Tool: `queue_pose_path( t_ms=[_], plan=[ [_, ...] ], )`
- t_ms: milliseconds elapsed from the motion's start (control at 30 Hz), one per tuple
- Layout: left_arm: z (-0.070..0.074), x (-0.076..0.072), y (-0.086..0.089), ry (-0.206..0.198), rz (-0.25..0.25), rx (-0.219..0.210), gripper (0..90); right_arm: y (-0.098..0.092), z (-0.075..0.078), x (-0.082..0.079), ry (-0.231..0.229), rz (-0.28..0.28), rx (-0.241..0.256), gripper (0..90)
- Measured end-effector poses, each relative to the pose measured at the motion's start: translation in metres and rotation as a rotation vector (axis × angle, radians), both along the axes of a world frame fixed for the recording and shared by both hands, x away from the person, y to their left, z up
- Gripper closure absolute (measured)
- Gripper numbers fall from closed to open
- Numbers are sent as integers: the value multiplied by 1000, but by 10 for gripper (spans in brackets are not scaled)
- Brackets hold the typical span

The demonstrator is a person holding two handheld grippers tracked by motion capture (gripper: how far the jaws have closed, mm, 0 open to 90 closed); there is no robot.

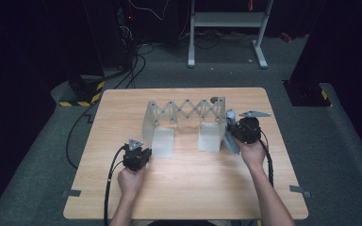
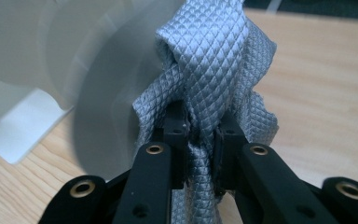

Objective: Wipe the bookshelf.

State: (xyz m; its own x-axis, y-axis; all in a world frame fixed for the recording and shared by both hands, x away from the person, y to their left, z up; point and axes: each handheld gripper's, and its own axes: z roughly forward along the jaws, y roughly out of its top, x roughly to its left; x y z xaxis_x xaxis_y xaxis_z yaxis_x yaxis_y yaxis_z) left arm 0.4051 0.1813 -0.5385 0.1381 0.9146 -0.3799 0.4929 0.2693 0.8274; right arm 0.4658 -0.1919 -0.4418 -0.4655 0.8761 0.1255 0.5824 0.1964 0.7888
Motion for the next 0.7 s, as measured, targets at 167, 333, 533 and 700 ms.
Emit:
queue_pose_path(
  t_ms=[167,333,533,700],
  plan=[
    [0,0,0,-1,1,-1,832,1,-34,8,88,-18,3,798],
    [0,0,0,-1,1,-2,832,3,-62,14,160,-24,-20,798],
    [0,0,0,0,0,0,832,2,-54,11,145,-17,-18,798],
    [0,0,0,0,0,-1,832,-1,-28,3,80,-3,8,798]
  ],
)
